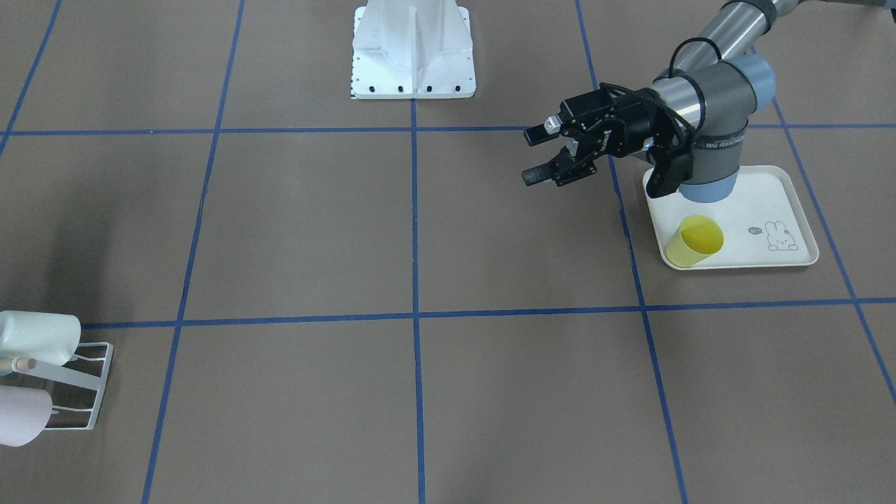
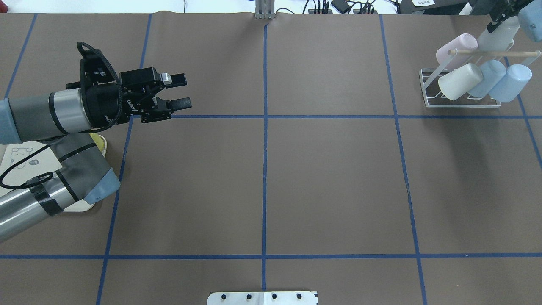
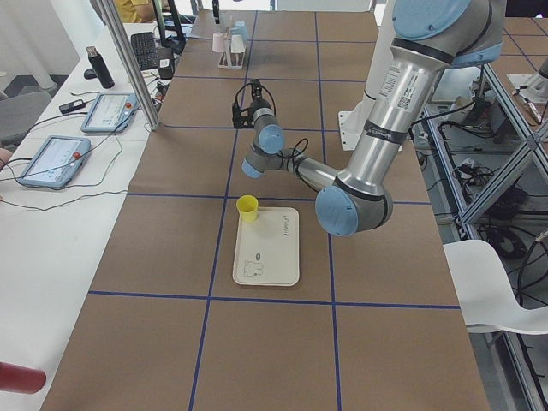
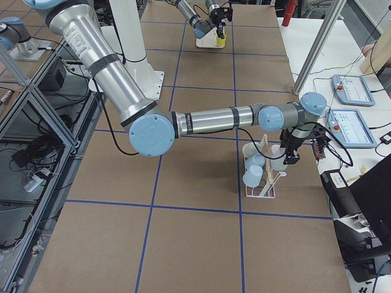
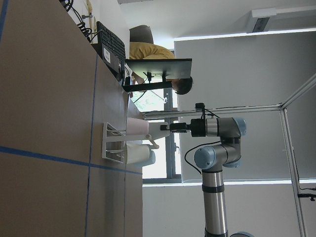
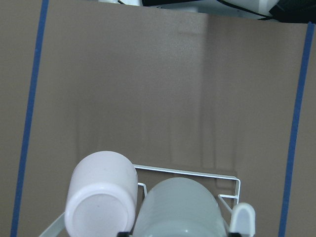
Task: Transfer IKEA cup to right arm and place on rack
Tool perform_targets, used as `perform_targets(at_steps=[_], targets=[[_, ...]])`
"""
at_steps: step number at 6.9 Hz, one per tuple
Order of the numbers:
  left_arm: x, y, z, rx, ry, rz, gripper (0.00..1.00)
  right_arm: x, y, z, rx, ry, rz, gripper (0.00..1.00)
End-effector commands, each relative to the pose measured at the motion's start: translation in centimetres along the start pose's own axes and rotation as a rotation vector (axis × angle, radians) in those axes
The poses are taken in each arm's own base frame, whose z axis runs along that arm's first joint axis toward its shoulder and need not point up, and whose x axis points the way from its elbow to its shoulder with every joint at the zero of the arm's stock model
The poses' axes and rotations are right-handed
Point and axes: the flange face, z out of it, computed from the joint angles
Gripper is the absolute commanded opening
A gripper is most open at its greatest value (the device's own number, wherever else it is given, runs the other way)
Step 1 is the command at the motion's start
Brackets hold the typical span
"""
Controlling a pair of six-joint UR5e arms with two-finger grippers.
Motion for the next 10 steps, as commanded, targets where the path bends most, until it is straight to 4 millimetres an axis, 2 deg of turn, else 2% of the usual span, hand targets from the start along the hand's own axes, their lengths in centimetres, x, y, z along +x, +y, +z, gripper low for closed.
perform_targets(at_steps=[1,2,8,9,10], targets=[[0.0,0.0,0.0,0.0,0.0,0.0,0.91,0.1,0.3,0.6,-0.007,0.004,0.002,0.37],[-0.1,0.0,0.0,0.001,-0.001,0.0,0.91,-0.3,0.3,1.0,-0.013,0.004,0.004,0.5],[-0.1,-0.1,0.0,0.001,-0.003,-0.001,0.91,-1.3,0.1,1.4,-0.015,0.001,-0.005,0.51],[-0.2,0.0,0.0,0.0,-0.003,-0.002,0.91,-1.3,0.1,1.4,-0.014,0.001,-0.008,0.54],[-0.2,0.0,0.0,0.0,-0.003,-0.002,0.91,-1.3,0.2,1.4,-0.014,0.001,-0.006,1.0]])
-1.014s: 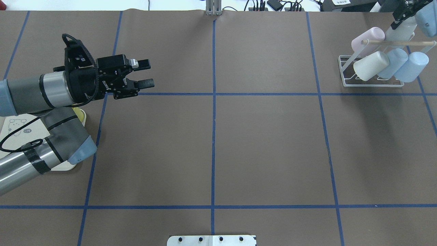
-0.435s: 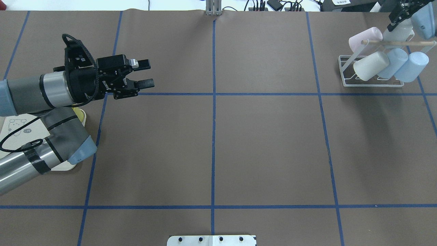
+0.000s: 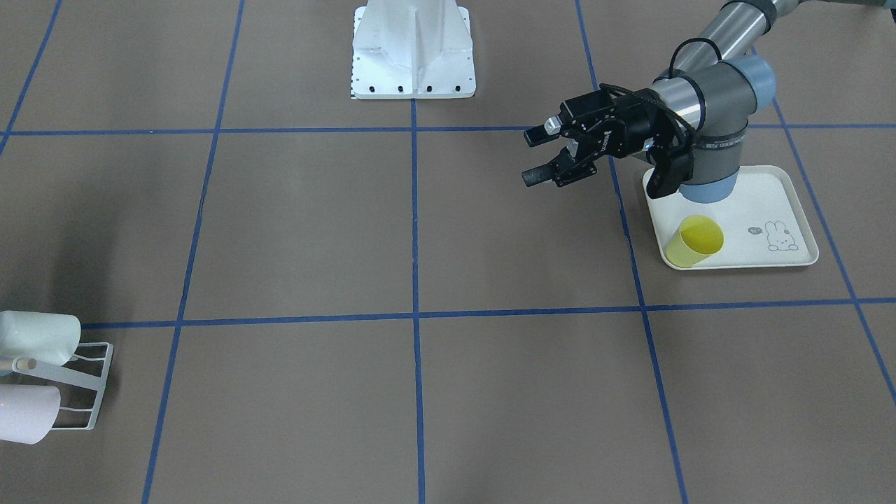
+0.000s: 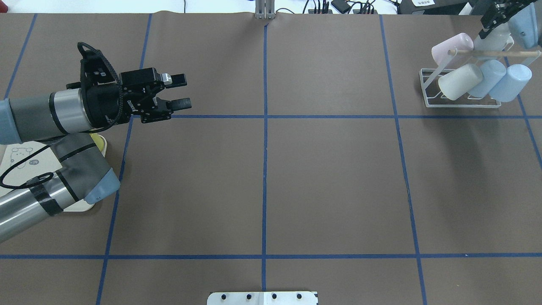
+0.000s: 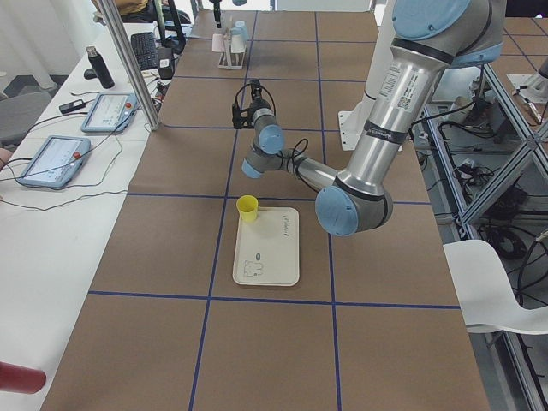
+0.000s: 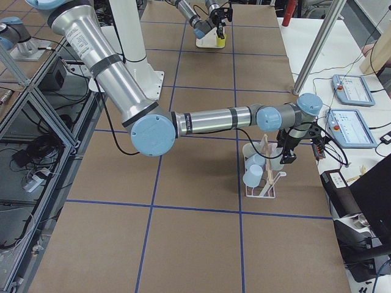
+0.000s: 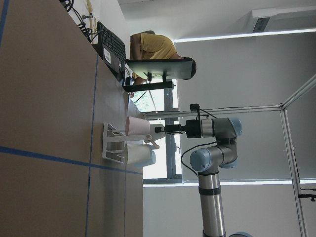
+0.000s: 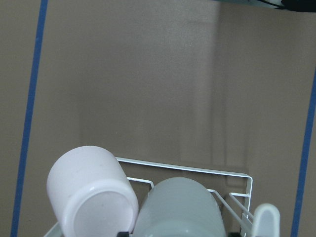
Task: Transfer IKEA cup to right arm and place on rack
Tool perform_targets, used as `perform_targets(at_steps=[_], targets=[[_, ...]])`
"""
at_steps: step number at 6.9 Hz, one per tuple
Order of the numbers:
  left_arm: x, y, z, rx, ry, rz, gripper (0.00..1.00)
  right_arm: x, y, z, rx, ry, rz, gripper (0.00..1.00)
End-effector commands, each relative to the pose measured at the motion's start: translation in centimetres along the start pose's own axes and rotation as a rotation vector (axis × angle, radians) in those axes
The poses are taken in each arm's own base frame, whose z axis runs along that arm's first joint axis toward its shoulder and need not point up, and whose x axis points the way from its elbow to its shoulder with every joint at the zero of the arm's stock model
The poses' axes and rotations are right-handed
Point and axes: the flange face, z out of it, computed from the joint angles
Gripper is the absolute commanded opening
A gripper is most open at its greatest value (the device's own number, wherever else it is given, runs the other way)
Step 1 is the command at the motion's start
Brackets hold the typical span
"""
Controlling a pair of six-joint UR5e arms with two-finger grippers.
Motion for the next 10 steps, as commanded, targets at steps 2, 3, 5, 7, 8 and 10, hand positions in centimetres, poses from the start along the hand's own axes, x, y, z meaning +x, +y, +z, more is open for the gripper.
perform_targets(at_steps=[2,3,5,7,8,10], targets=[[0.0,0.0,0.0,0.0,0.0,0.0,0.91,-0.1,0.0,0.1,-0.001,-0.002,0.001,1.0],[0.0,0.0,0.0,0.0,0.0,0.0,0.91,0.0,0.0,0.0,0.0,-0.002,0.002,1.0],[0.2,-0.3,0.0,0.004,0.001,0.003,0.91,-2.5,-0.4,-2.4,0.047,-0.014,0.035,1.0],[0.4,-2.3,-0.4,0.021,-0.08,0.145,0.91,-6.5,0.7,-5.8,0.116,-0.052,0.132,1.0],[-0.1,-3.3,-0.3,0.032,-0.165,0.245,0.91,-8.3,2.4,-5.6,0.123,-0.067,0.145,1.0],[-1.1,-7.4,-2.4,0.042,-0.39,0.443,0.91,-12.2,6.3,-5.2,0.13,-0.1,0.171,1.0]])
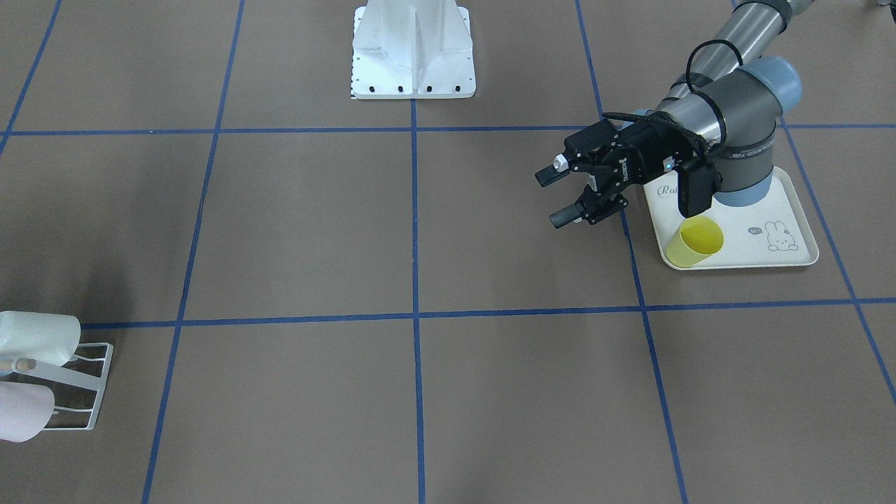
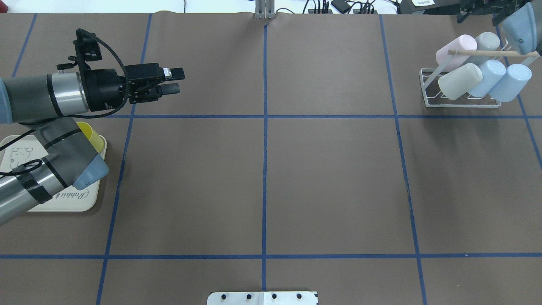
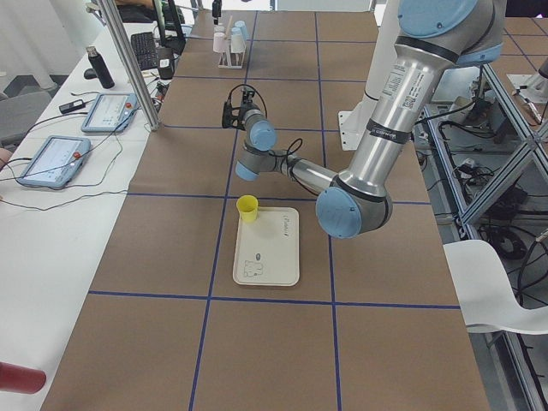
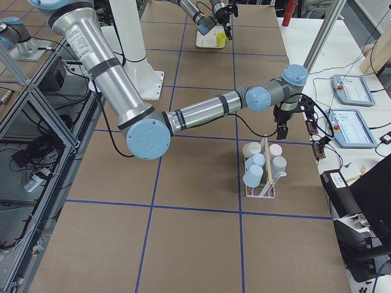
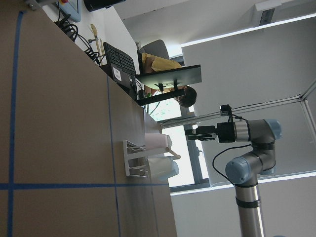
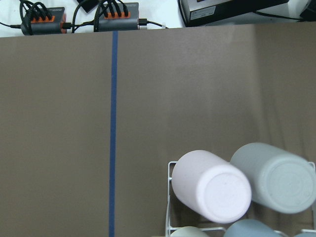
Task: Transfer IKEA cup to right arm and place on rack
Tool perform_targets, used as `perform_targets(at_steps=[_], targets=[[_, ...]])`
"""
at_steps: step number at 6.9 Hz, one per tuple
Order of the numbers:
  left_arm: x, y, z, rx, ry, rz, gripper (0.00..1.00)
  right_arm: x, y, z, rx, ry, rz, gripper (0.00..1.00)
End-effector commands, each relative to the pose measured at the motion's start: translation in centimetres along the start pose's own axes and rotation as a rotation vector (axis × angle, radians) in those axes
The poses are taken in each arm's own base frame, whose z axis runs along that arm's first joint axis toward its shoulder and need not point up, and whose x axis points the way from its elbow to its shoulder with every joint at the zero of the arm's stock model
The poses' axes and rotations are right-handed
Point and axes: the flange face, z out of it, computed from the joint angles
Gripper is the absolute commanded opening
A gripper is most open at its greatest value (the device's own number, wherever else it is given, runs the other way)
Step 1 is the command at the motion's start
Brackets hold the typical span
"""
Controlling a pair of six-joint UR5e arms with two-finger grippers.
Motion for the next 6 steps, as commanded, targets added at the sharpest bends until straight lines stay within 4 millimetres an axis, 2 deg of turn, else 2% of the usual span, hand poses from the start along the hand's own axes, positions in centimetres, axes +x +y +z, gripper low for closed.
perform_targets(at_steps=[1,2,3,4,5,6], targets=[[-3.8,-4.2,-4.1,0.015,-0.215,0.21,0.91,-3.8,4.4,0.2,0.003,-0.033,0.044,1.0],[-5.6,-5.9,-6.8,0.028,-0.305,0.299,0.91,-4.4,4.9,0.2,0.002,-0.039,0.057,1.0],[-6.1,-8.0,-8.0,0.006,-0.39,0.375,0.91,-4.6,5.4,0.9,-0.011,-0.037,0.053,1.0],[-7.8,-8.7,-10.6,-0.013,-0.479,0.45,0.91,-4.5,5.5,1.1,-0.014,-0.035,0.054,1.0],[-10.8,-8.3,-13.6,-0.09,-0.573,0.539,0.91,-4.7,5.7,1.7,-0.024,-0.033,0.051,1.0],[-11.8,-9.5,-16.0,-0.143,-0.639,0.553,0.91,-4.8,5.8,1.7,-0.026,-0.035,0.05,1.0]])
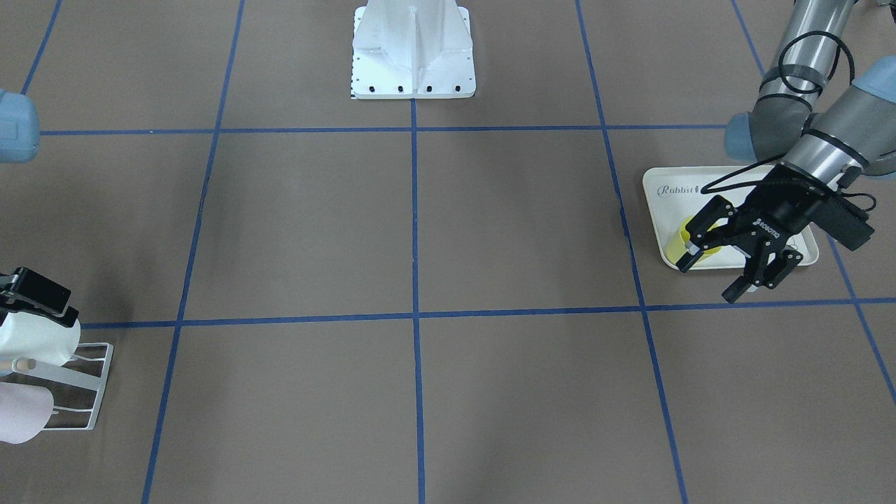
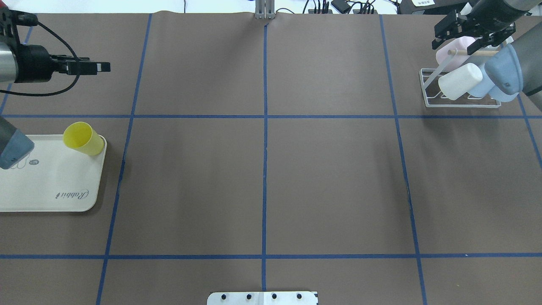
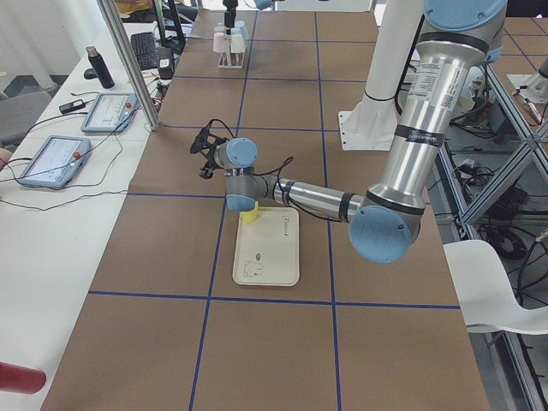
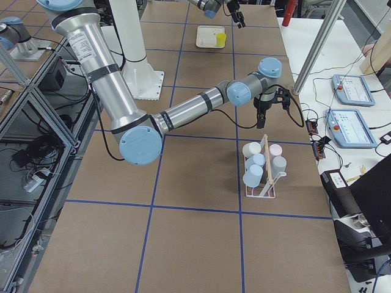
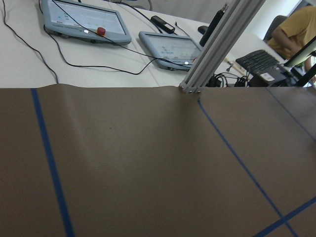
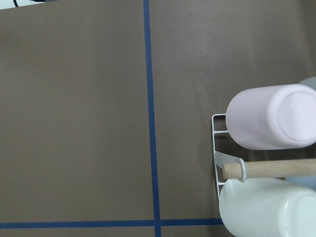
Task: Transfer IKEA cup to right arm and place on rack
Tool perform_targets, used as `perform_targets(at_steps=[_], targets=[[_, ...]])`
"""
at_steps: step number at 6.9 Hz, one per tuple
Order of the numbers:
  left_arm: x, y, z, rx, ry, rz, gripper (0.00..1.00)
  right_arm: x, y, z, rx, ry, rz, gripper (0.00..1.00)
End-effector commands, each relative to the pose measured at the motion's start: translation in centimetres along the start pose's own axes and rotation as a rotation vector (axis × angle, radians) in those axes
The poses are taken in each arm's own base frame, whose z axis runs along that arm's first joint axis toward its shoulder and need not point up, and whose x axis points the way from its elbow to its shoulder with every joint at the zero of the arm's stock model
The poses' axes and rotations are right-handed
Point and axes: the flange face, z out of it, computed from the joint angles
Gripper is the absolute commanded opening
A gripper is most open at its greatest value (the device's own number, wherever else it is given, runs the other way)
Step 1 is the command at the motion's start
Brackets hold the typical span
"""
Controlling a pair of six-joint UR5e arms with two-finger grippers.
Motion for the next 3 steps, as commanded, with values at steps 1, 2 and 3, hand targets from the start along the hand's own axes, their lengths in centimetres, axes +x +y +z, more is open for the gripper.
perform_targets(at_steps=[1,2,3], targets=[[-5.1,1.8,-1.4,-0.164,-0.111,0.055,0.91,-0.2,0.3,0.2,-0.009,-0.005,-0.002,1.0],[-6.3,2.7,-0.6,-0.311,-0.176,0.001,0.91,-0.3,0.3,0.2,-0.009,-0.007,-0.003,1.0],[-4.5,1.6,-1.0,-0.37,-0.203,-0.012,0.91,0.2,0.4,0.3,-0.009,-0.004,0.001,1.0]])
